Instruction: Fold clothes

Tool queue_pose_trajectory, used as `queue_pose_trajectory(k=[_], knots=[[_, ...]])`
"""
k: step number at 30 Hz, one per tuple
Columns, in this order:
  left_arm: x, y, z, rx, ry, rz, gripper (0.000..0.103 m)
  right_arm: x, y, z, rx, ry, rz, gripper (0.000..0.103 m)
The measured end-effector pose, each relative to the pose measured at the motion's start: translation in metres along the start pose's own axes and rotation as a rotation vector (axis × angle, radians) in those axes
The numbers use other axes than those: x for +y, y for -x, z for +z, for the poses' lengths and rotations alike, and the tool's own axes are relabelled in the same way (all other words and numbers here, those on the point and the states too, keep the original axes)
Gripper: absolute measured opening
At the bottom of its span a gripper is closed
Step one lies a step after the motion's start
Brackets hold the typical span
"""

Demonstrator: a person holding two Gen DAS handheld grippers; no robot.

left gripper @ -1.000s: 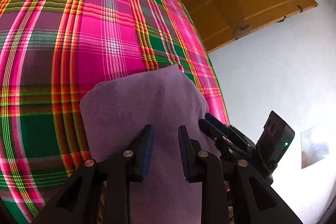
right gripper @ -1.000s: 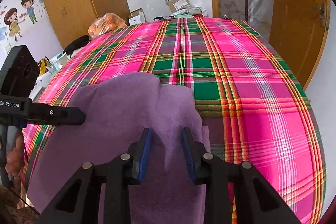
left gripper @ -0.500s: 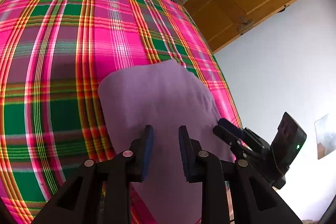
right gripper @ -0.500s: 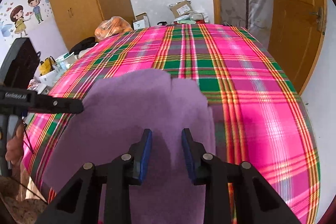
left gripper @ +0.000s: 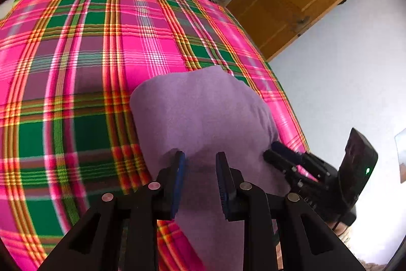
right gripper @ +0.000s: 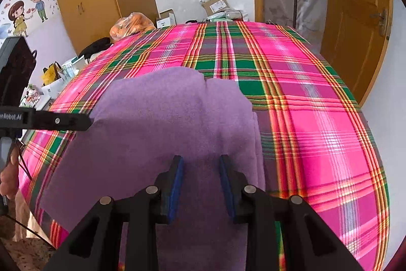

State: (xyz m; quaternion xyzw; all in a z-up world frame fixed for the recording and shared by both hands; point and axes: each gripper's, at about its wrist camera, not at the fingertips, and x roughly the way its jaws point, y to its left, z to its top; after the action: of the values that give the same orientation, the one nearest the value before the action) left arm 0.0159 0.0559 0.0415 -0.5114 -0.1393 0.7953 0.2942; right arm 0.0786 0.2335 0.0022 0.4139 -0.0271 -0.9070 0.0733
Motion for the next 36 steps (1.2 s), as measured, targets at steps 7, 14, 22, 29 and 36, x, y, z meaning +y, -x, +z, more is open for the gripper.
queue_pose_trajectory(k=[7,14,22,29,36], knots=[[0.011,0.01,-0.011,0.031,0.033,-0.031,0.027,-0.022,0.012,0.0,-0.002,-0.018,-0.057,0.03],[0.03,0.01,-0.018,0.093,0.101,-0.029,0.052,-0.05,0.005,0.001,0.041,-0.086,0.017,0.039],[0.03,-0.004,-0.016,0.162,0.156,-0.092,0.055,-0.055,-0.012,0.007,0.068,-0.107,0.13,0.046],[0.031,-0.009,-0.018,0.195,0.18,-0.098,0.058,-0.072,-0.027,0.011,0.089,-0.205,0.248,0.049],[0.022,-0.016,-0.014,0.191,0.178,-0.077,0.059,-0.067,-0.033,0.017,0.085,-0.177,0.273,0.053]])
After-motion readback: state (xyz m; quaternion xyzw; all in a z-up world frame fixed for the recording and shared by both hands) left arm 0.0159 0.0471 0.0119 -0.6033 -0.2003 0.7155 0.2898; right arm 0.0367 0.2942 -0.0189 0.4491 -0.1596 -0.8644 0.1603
